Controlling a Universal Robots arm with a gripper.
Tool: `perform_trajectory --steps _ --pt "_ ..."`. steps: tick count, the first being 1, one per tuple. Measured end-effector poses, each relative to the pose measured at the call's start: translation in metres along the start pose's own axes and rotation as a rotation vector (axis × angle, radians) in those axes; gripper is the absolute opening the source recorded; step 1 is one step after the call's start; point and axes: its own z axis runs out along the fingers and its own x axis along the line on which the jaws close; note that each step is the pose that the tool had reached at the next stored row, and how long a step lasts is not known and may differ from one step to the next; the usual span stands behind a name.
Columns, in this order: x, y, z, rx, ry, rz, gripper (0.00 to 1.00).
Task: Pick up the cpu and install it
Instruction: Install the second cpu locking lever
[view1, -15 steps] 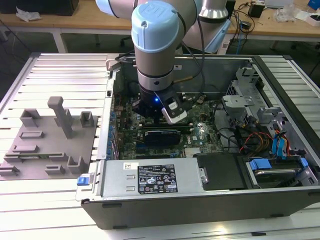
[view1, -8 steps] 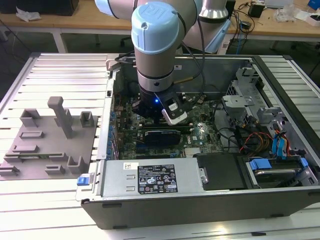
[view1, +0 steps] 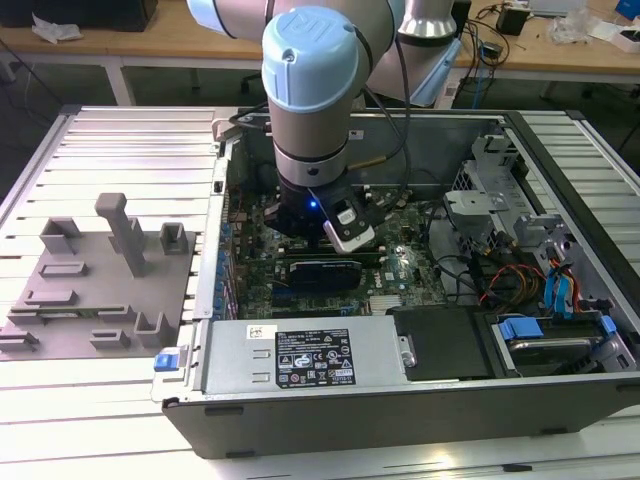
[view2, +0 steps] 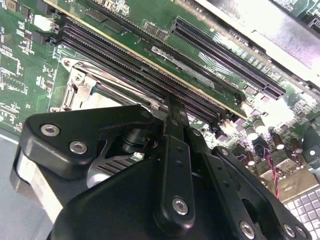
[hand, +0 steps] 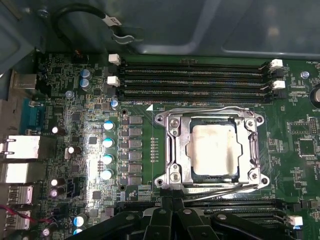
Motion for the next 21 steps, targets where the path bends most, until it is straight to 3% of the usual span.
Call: perform_trajectory --steps 10,17,19,21 --pt "0.0049 0.0076 0.0042 -0.0020 -0.0086 -0.002 0.11" --pt "0.0091 0.0078 0.0084 -0.0023 -0.0132 -0.003 0.11" --pt "0.0090 0.0082 0.0064 -0.0027 -0.0136 -0.002 0.11" --pt "0.0085 0.0096 -0.0014 -0.0026 -0.0135 -0.002 0.11"
